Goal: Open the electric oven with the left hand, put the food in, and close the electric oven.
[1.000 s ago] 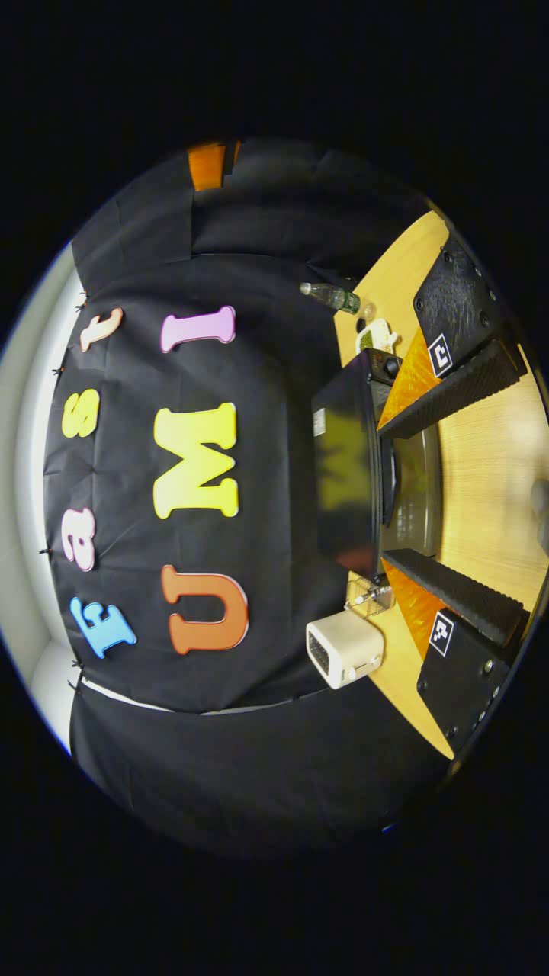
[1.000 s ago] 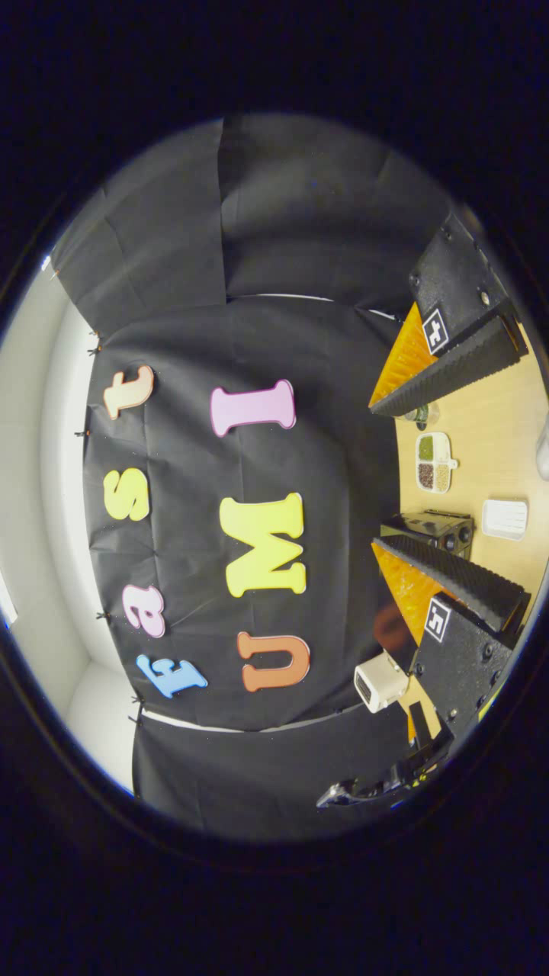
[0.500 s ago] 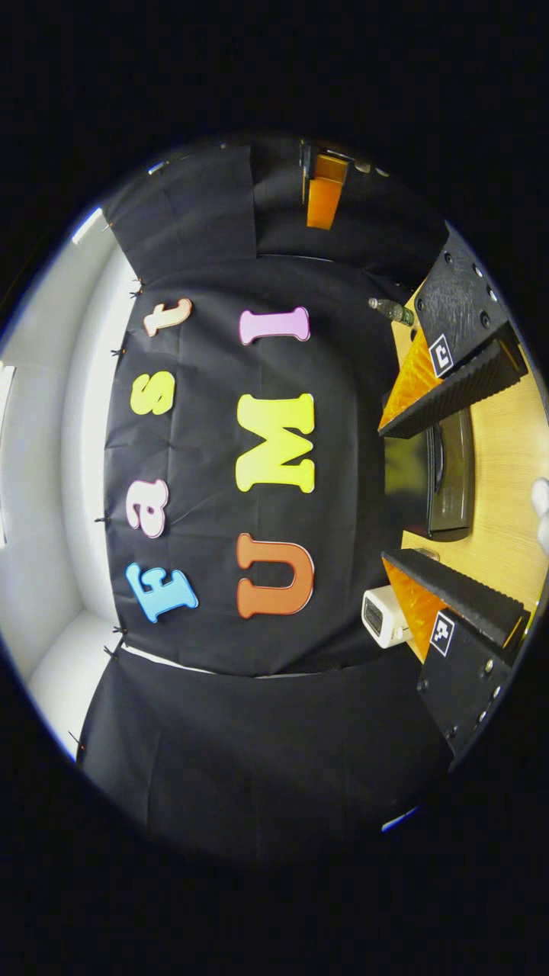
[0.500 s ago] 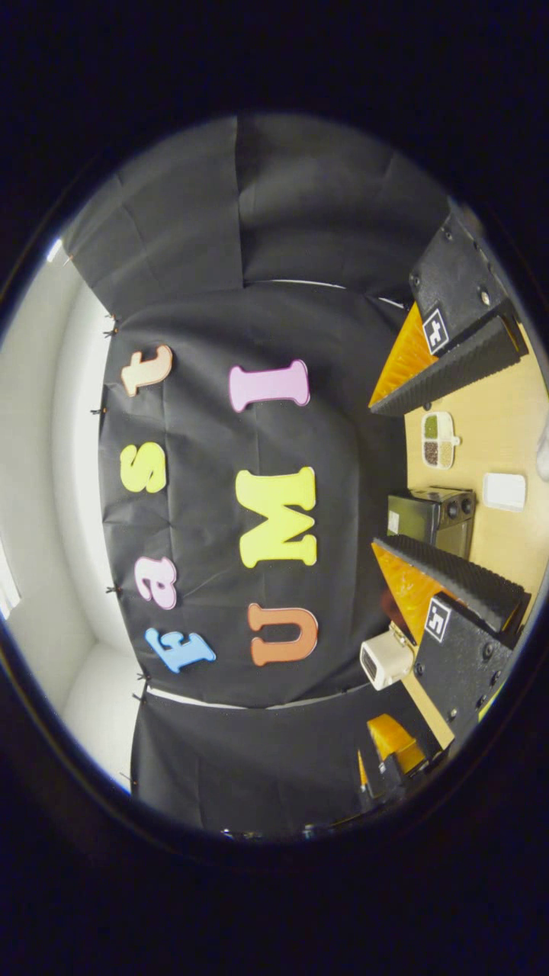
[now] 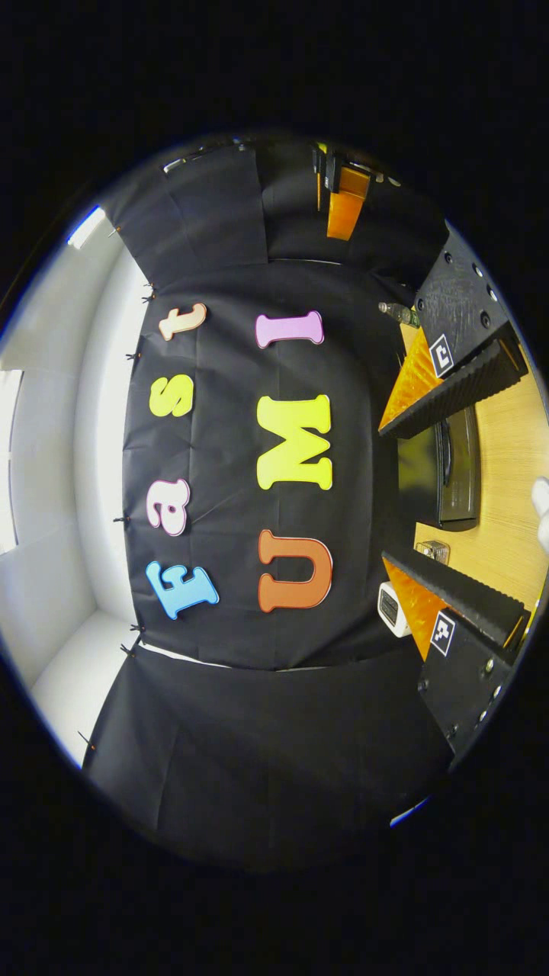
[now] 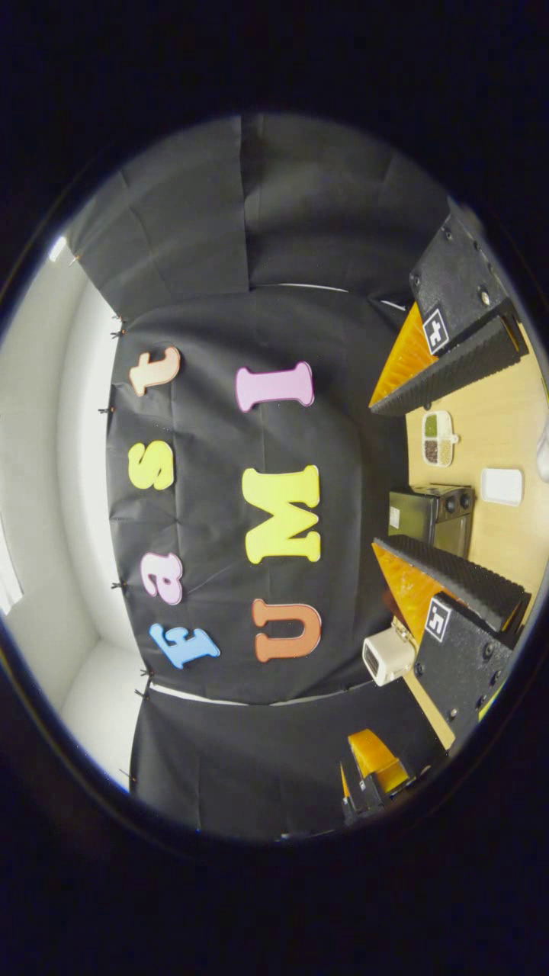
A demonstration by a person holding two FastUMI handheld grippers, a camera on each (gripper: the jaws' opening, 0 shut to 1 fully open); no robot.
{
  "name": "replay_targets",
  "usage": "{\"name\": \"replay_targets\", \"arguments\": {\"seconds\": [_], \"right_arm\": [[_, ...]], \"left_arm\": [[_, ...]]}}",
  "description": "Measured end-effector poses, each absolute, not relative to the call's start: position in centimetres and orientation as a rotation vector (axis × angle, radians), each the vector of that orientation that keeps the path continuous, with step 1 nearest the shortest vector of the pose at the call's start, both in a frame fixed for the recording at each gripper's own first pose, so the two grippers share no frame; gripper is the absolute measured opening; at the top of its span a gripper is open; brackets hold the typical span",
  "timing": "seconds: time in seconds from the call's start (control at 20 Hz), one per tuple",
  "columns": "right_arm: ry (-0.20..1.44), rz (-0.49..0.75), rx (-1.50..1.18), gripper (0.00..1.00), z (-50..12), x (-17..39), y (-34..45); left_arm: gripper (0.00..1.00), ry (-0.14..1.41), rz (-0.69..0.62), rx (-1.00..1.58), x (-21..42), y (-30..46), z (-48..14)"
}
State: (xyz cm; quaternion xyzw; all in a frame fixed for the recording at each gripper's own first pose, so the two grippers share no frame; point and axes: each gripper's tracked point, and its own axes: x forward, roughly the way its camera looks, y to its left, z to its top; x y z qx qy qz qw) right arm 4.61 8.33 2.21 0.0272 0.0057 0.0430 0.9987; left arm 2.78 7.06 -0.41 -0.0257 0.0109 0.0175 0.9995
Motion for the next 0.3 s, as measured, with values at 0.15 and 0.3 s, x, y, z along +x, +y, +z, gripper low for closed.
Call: {"name": "replay_targets", "arguments": {"seconds": [0.15, 0.3], "right_arm": [[0.005, 0.086, 0.051, 0.89, 2.51, 4.49, 8.59], [0.001, 0.08, 0.047, 0.9, 2.66, 4.49, 8.57]], "left_arm": [[0.95, 0.021, 0.042, -0.051, 2.95, 7.32, -0.44], [0.88, 0.022, 0.046, -0.054, 3.19, 7.4, -0.39]]}}
